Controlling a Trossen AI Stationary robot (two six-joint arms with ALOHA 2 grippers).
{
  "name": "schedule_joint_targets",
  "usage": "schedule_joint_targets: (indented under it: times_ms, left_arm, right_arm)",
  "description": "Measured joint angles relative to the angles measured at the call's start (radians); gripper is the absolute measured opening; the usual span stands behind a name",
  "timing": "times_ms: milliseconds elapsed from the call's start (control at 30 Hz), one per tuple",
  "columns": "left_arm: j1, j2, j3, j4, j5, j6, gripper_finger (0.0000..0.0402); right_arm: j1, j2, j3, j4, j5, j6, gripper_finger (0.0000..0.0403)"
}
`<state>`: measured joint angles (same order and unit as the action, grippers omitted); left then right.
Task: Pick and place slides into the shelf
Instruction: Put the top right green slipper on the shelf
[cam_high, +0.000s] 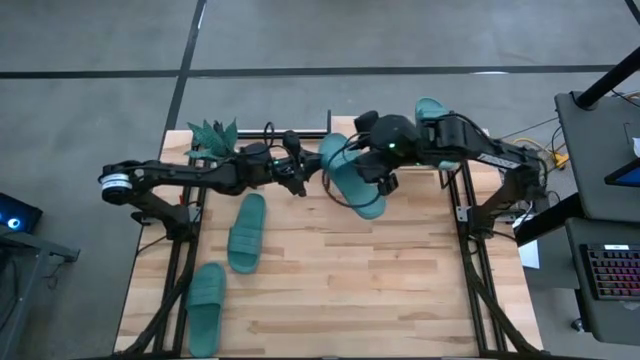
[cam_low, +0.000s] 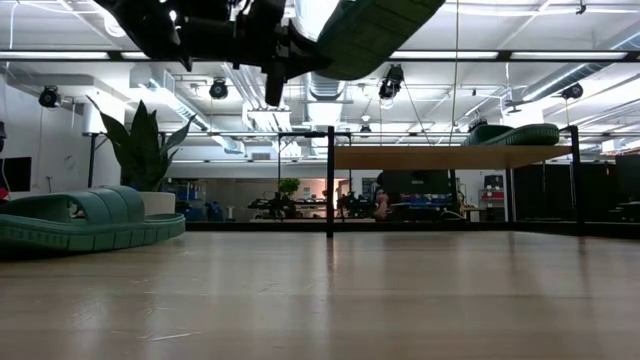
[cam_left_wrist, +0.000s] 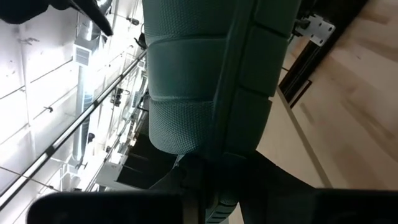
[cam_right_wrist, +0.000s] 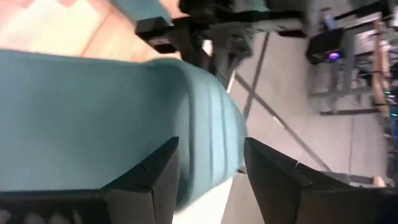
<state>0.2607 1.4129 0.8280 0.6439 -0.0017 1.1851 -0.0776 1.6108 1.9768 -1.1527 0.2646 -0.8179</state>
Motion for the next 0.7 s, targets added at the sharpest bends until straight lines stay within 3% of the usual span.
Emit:
schedule_joint_targets:
  times_ms: [300, 700]
  left_arm:
    - [0.0, 0.024, 0.015, 0.002, -0.016, 0.001, 0.0035]
    - [-0.007, 0.008, 0.015, 0.008, -0.004, 0.004, 0.0034]
  right_arm:
    - [-0.012, 0.115, 0.166, -0.161, -0.002, 0.068, 0.0168]
    - [-0.029, 0.126, 0.159, -0.173, 0.021, 0.061, 0.0154]
